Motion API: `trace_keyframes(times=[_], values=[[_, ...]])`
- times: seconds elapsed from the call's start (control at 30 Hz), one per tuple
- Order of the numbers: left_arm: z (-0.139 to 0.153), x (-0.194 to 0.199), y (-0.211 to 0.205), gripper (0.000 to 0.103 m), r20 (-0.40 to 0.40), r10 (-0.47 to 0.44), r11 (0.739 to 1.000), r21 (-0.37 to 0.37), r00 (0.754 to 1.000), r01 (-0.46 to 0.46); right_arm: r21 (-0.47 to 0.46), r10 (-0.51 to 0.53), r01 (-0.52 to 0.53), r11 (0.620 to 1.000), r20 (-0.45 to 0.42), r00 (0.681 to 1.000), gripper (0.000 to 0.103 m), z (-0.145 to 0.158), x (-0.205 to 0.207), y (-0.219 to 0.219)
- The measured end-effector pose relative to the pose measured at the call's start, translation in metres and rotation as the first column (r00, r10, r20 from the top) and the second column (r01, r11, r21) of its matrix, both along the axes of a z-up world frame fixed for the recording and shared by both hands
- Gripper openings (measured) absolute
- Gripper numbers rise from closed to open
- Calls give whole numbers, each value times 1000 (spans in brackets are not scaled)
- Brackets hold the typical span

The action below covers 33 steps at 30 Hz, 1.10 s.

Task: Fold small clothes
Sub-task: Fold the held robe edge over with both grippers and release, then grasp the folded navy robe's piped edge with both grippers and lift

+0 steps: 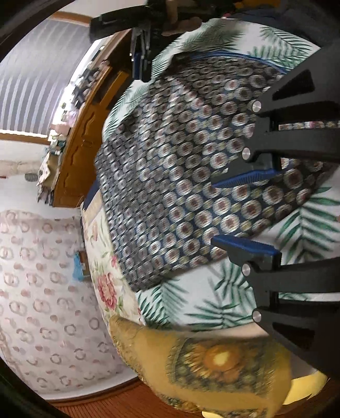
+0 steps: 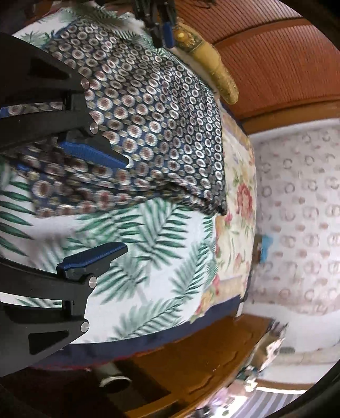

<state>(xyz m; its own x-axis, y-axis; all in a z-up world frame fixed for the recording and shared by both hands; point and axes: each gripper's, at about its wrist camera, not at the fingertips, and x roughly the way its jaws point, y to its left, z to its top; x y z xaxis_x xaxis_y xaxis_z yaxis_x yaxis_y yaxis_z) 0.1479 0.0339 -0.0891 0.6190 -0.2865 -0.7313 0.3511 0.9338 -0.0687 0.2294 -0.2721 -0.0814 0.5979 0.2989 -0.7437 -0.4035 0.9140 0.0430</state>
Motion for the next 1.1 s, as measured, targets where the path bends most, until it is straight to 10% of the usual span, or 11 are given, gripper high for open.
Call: trace_keyframes(times=[0.93, 1.1], values=[[-26, -88, -3, 41, -98, 69, 987, -138, 993, -82, -9, 33, -33, 999, -48, 998, 60, -43, -90, 11], [-27, -98, -1, 41, -97, 67, 979, -185, 993, -84, -28, 56, -57, 998, -30, 998, 38, -44, -96, 22]])
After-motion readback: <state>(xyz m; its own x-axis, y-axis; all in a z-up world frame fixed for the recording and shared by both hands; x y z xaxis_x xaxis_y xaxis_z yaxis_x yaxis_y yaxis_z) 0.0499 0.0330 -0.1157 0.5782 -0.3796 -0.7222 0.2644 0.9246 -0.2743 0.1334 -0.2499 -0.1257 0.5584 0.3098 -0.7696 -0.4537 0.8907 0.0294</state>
